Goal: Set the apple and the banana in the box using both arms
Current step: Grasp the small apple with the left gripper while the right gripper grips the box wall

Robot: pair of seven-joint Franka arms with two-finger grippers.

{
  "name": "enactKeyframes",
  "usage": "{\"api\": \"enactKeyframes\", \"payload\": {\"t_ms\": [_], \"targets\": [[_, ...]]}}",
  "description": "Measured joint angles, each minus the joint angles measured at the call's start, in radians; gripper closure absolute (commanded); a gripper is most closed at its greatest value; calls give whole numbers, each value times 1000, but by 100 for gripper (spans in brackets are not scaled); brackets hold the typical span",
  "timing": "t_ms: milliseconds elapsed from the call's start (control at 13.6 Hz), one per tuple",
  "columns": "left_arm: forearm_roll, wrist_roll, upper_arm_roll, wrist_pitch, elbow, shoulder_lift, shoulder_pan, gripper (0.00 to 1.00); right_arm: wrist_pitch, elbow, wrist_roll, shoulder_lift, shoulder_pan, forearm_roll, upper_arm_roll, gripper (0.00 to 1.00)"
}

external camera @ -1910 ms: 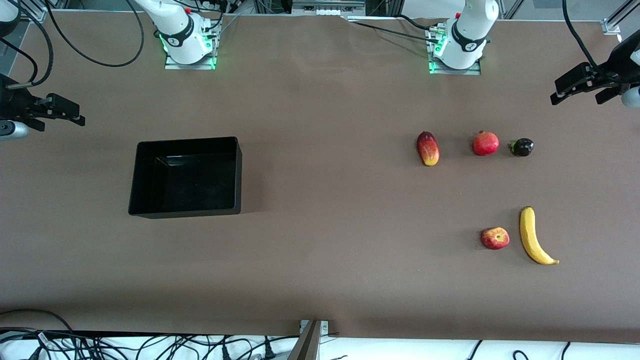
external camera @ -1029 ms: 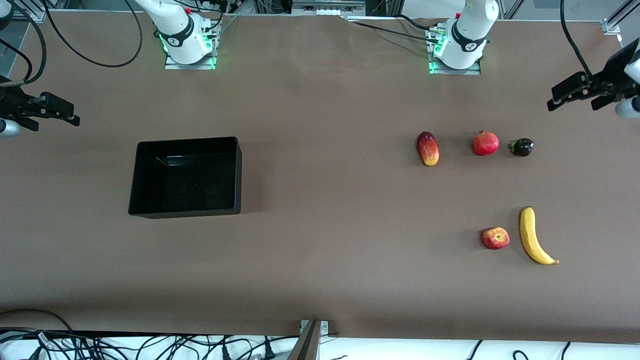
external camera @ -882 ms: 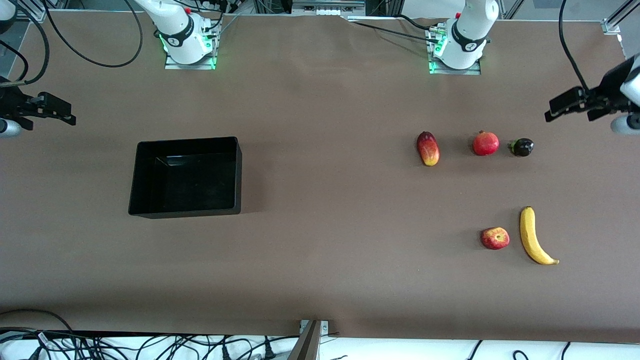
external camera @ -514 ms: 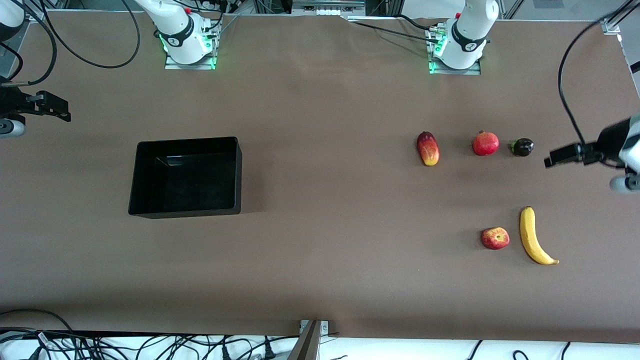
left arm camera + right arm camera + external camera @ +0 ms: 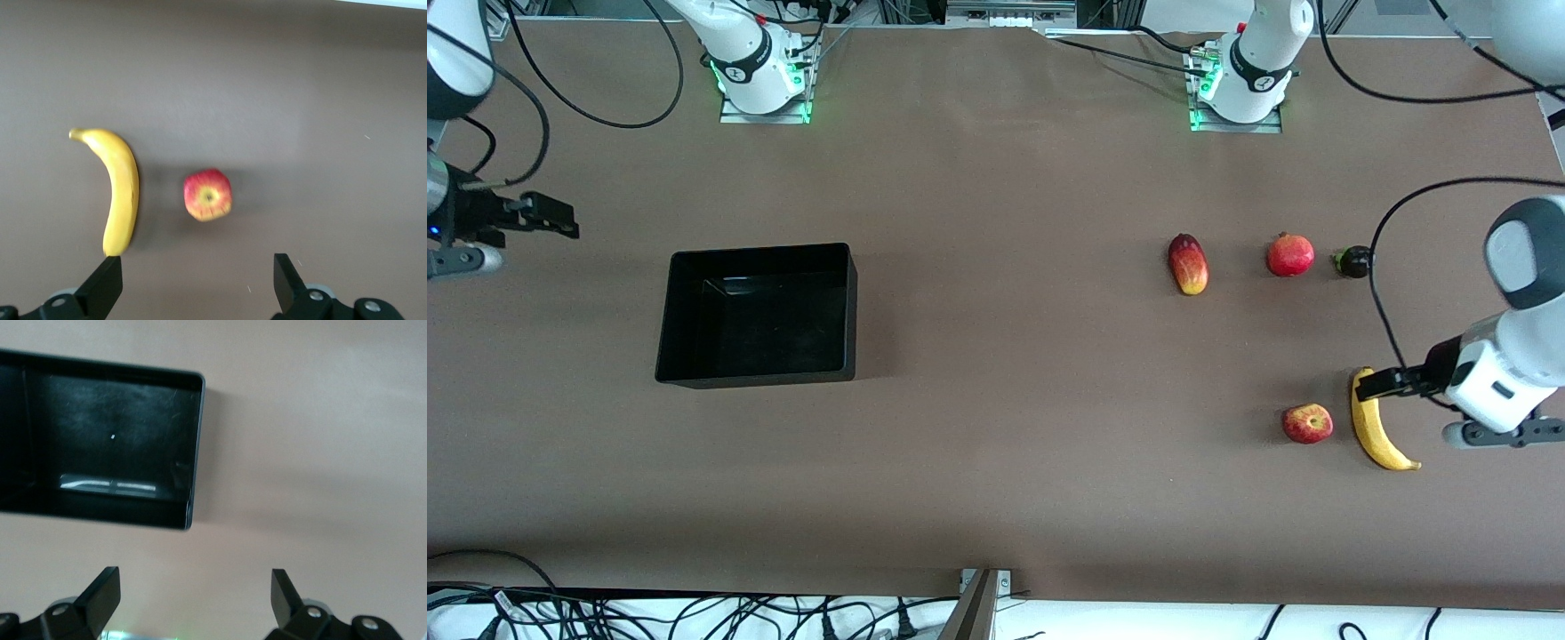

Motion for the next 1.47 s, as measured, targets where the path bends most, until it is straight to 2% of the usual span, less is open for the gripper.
{"api": "enactKeyframes", "payload": {"t_ms": [367,882,955,1102,1396,1469], "targets": [[116,-66,1,130,4,104,-9,0,246,-158,80,74,0,2,0,0],[122,-146,4,245,6,184,-9,0,685,-486,105,85,0,2,0,0],[122,-156,4,263,6,198,-11,0,735,-529,107,85,0,2,0,3],[122,-174,4,298,6,224,-12,0,785,-577,108,91,0,2,0,31],[122,-205,4,346,6,257,-12,0,791,-592,110,123,-1,2,0,91],[122,-216,4,351,6,265,-12,0,792,-593,110,135,-1,2,0,100]]}}
